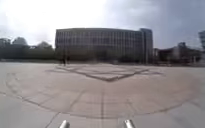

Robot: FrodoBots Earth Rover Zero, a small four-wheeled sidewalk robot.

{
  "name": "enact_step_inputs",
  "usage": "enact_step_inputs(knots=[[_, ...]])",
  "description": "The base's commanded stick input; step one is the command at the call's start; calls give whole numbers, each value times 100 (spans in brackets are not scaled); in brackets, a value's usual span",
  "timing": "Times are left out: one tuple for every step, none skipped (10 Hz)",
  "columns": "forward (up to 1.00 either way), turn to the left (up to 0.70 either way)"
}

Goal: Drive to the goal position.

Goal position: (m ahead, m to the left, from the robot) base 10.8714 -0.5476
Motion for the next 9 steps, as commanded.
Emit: enact_step_inputs(knots=[[100, 0], [100, 0], [100, 0], [100, 0], [100, 0], [100, 0], [100, 0], [100, 0], [100, 0]])
